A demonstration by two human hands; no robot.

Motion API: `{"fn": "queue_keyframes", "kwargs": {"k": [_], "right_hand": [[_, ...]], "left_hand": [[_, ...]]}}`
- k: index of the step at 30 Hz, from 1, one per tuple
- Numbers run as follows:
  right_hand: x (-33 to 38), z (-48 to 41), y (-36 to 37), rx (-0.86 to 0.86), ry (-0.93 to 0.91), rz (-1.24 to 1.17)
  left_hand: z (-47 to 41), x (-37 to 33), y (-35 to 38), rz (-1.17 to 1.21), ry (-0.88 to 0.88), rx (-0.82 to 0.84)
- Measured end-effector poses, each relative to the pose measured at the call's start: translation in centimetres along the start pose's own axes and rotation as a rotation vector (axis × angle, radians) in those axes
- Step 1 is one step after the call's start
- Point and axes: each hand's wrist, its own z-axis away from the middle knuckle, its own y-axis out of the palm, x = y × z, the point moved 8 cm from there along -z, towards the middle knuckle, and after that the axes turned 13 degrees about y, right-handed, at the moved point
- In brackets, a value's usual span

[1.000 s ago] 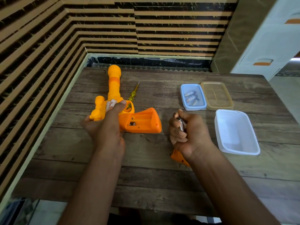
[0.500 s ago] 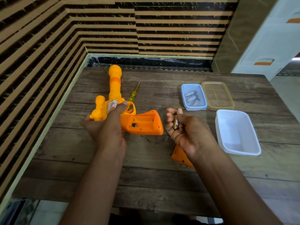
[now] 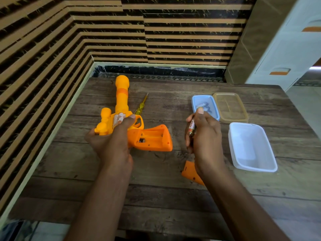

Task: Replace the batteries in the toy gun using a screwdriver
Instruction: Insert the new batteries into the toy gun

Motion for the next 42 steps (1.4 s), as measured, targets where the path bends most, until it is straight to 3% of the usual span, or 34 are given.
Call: {"fn": "queue_keyframes", "kwargs": {"k": [4, 12, 22, 28, 38, 42], "right_hand": [[1.4, 1.0, 0.6, -0.012, -0.258, 0.163], [2.2, 3.2, 3.3, 0.135, -0.554, 0.436], [2.2, 3.0, 3.4, 0.219, -0.532, 0.403], [1.3, 2.5, 3.8, 0.257, -0.483, 0.550], [1.7, 2.7, 3.8, 0.234, -0.591, 0.770], [2.0, 2.9, 3.6, 0.282, -0.599, 0.721]], "left_hand": [[0.2, 0.0, 0.0, -0.019, -0.010, 0.014], [0.1, 0.1, -0.3, -0.080, 0.039, -0.040], [-0.4, 0.3, -0.3, -0.094, 0.070, -0.037], [-0.6, 0.5, -0.3, -0.105, 0.074, 0.003], [-0.9, 1.1, -0.1, -0.084, 0.079, -0.003], [-1.1, 1.2, -0.4, -0.086, 0.068, -0.034]]}}
